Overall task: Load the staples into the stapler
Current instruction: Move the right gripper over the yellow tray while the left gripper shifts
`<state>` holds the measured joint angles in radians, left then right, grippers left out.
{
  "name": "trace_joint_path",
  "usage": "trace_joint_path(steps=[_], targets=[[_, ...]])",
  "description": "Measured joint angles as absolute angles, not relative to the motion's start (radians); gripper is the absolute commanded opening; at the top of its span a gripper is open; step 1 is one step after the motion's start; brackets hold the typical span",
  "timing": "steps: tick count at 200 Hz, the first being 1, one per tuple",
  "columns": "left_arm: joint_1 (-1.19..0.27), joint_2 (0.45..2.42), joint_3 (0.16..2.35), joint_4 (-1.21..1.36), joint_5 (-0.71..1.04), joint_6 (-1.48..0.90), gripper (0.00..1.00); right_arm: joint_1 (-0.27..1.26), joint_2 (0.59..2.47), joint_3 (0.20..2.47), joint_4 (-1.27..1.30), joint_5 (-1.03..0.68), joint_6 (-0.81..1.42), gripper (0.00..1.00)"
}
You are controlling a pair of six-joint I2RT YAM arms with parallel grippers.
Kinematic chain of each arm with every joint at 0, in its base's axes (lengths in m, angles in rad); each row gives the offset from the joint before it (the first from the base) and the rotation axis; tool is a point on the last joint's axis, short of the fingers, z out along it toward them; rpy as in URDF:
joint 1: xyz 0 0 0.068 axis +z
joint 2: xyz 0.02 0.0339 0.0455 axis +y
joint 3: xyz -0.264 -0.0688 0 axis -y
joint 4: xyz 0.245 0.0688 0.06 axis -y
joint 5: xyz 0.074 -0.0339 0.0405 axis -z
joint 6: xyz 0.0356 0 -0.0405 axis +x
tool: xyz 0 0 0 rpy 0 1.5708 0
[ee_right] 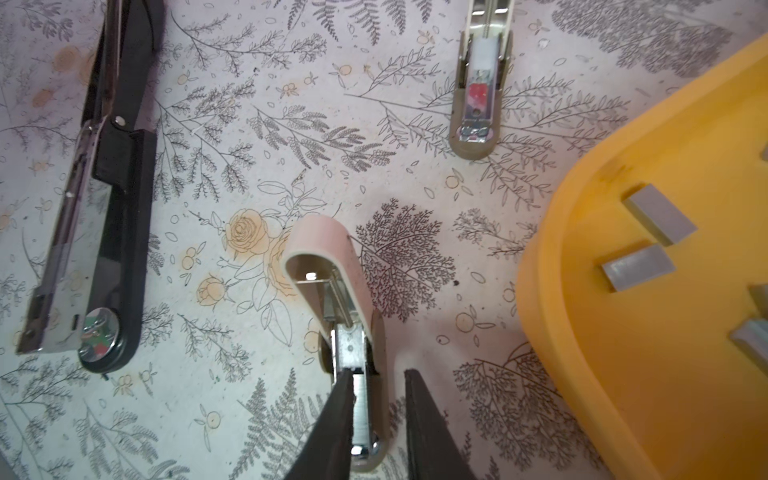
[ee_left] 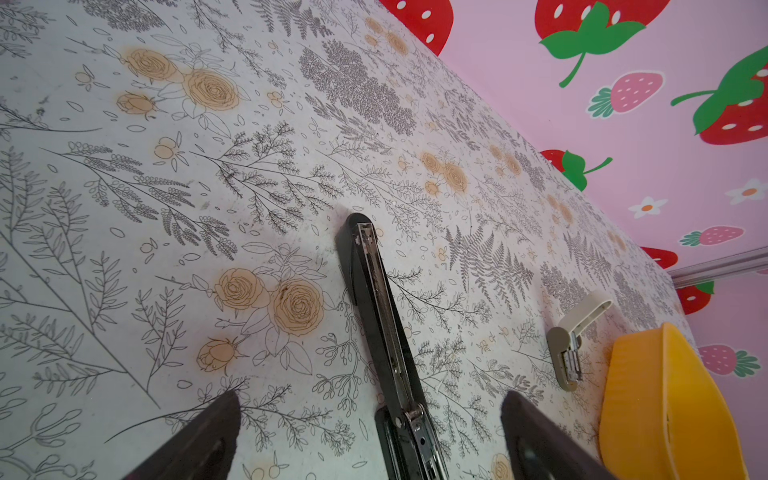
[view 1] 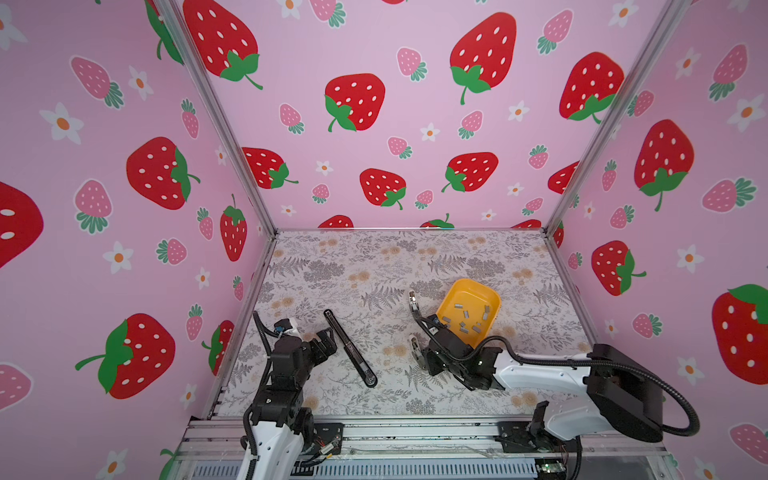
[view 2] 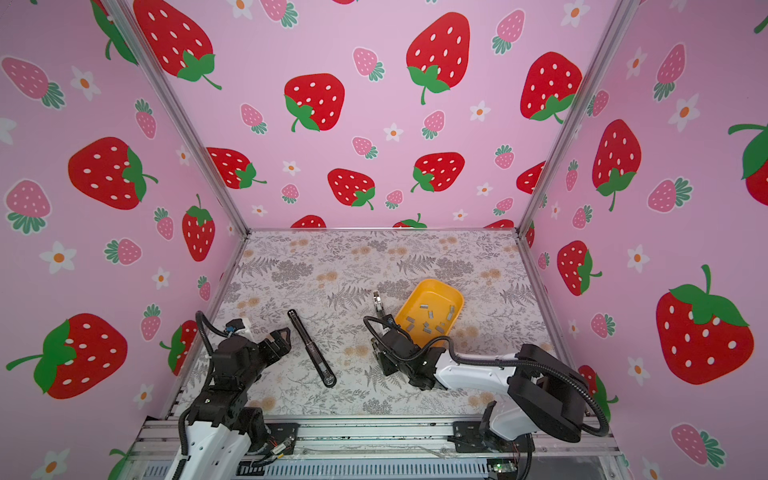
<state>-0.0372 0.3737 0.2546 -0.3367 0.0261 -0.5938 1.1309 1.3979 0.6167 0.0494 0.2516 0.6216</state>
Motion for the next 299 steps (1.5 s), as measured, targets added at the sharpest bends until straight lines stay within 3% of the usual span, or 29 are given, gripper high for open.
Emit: trace_joint_path(steps=[49, 78, 100, 135, 178, 201, 266, 299], targets=[[-0.037, 0.473, 0.250, -0.198, 0.028, -0.538, 0.99, 0.852, 1.289, 0.745, -0.032, 0.262, 0.559, 0.27], [-0.038, 0.572, 0.257, -0.046, 0.027, -0.485, 0.99, 0.686, 1.363, 0.844, -0.080, 0.226, 0.547, 0.24], [-0.038, 0.656, 0.302, 0.025, 0.027, -0.421, 0.99, 0.616, 1.451, 0.895, -0.146, 0.205, 0.531, 0.28], [-0.039, 0.759, 0.349, 0.135, 0.030, -0.376, 0.99, 0.606, 1.570, 1.015, -0.287, 0.181, 0.482, 0.27], [-0.056, 0.786, 0.361, 0.084, 0.035, -0.308, 0.99, 0.606, 1.576, 1.022, -0.396, 0.121, 0.427, 0.26], [-0.057, 0.774, 0.379, 0.032, 0.037, -0.236, 0.99, 0.606, 1.575, 0.994, -0.391, 0.051, 0.370, 0.31], [-0.057, 0.775, 0.379, 0.035, 0.065, -0.109, 0.99, 0.606, 1.690, 0.979, -0.328, -0.054, 0.210, 0.28], [-0.057, 0.786, 0.379, 0.067, 0.072, -0.086, 0.99, 0.606, 1.748, 1.011, -0.308, -0.068, 0.180, 0.34]])
